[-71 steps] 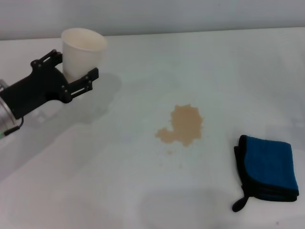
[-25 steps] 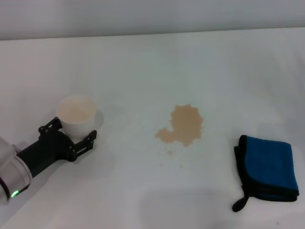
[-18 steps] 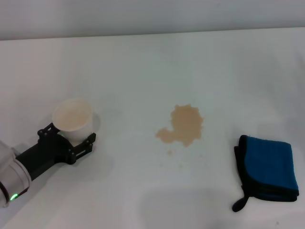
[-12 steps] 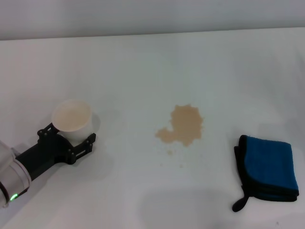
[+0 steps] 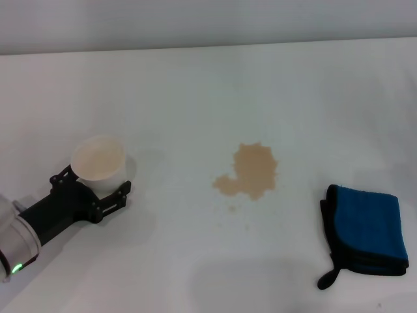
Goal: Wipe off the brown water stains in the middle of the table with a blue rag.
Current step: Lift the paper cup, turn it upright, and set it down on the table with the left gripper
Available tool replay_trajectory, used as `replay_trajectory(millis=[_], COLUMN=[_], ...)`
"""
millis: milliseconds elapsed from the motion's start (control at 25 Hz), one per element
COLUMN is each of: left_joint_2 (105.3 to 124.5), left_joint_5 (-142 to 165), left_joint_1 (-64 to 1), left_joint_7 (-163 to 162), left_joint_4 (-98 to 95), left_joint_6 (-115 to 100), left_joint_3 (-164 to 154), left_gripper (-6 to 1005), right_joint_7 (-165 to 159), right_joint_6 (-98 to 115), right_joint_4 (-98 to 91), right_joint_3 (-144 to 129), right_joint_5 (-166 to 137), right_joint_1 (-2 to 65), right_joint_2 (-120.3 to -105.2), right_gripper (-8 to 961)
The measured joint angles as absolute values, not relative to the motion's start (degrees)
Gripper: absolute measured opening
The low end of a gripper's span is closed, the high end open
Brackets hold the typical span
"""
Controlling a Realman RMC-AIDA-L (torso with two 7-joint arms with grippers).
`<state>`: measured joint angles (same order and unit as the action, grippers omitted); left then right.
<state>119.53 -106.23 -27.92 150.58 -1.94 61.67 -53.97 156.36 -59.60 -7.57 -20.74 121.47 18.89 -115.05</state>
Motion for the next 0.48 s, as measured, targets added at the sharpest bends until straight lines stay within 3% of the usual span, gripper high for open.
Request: replay_trajectory(millis=[480], left_joint_2=[119.4], left_joint_5=[-106.39], left_joint_1=[-24.68], left_joint_7=[153.7], left_joint_4=[-4.09], left_joint_6=[62.65], left_joint_3=[-54.6], left_gripper=[874], right_joint_7=[156.36], right_joint_6=[-59.7], right_joint_4=[-7.88], right_joint_3=[-20.74], right_joint_5=[121.47], right_joint_1=[18.96], right_joint_2=[-115.05], right_gripper=[800])
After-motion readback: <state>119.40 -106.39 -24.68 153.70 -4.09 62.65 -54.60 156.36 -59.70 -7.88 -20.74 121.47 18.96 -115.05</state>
